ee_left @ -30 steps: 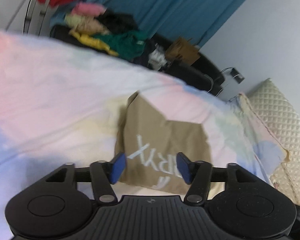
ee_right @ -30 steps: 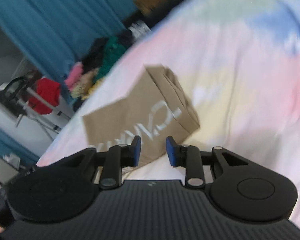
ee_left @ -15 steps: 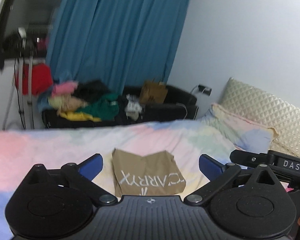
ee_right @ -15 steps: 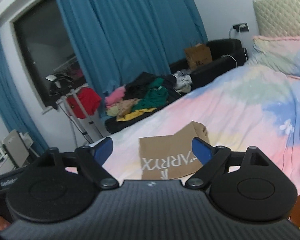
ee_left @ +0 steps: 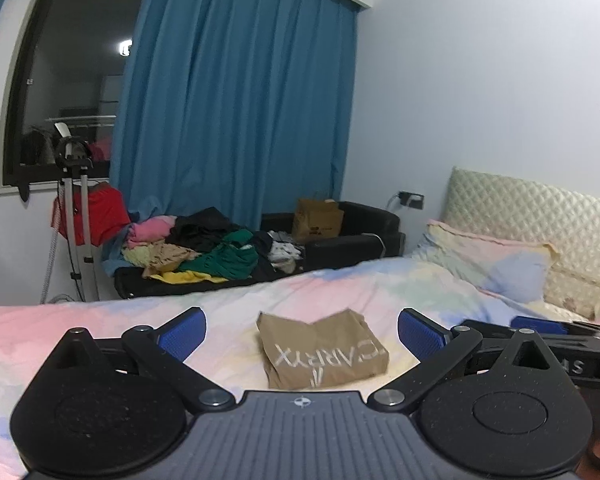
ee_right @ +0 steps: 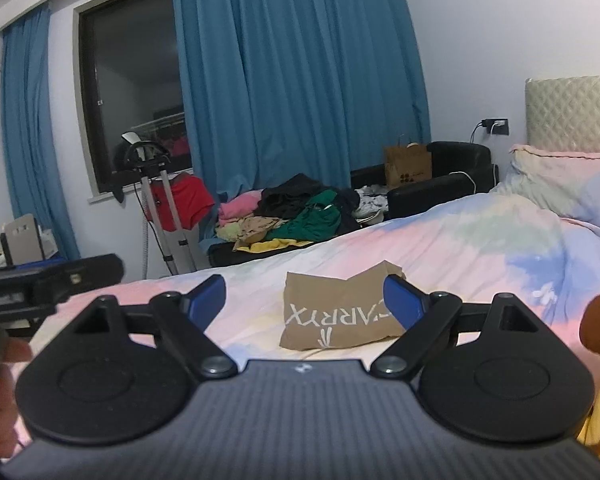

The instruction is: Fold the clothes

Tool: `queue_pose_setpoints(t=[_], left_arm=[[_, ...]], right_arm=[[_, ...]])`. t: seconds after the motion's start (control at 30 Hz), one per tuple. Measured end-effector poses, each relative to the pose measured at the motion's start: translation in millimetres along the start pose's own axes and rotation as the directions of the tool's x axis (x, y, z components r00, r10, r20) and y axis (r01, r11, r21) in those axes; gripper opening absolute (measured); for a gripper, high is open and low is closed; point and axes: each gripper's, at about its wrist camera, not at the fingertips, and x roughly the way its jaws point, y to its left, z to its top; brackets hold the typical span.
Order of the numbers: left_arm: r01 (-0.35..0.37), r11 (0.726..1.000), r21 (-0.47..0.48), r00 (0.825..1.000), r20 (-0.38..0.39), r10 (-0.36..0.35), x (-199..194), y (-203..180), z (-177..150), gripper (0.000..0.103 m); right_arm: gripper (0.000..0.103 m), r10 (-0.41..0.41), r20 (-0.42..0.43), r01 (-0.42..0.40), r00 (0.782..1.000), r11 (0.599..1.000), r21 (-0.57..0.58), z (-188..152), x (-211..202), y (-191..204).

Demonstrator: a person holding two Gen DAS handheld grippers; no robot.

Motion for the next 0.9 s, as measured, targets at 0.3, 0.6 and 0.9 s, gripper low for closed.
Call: queue_pose_setpoints(t=[0.3, 0.6, 0.9], left_arm=[[-0.056, 0.998, -0.010, 0.998, -0.022, 0.056, 2.3, 17.6, -47.4, 0.103], [-0.076, 0.997, 0.004, 0.996, -0.044, 0.076, 14.7, 24.5, -66.7, 0.103], [-0.097, 0.995, 0.019, 0.992, -0.085, 0.099, 24.7, 23.3, -78.6, 0.103]], right_arm=[[0.087, -0.040, -0.002, 0.040, 0.999, 0.997, -0.066, -51.4, 11.2, 17.3], [0.087, -0.103, -0.015, 0.101, 0.995, 0.990, -0.099, -65.4, 22.0, 26.8], [0.087, -0.153, -0.067, 0.148, 0.986, 0.986, -0.080, -69.3, 32.8, 20.0]])
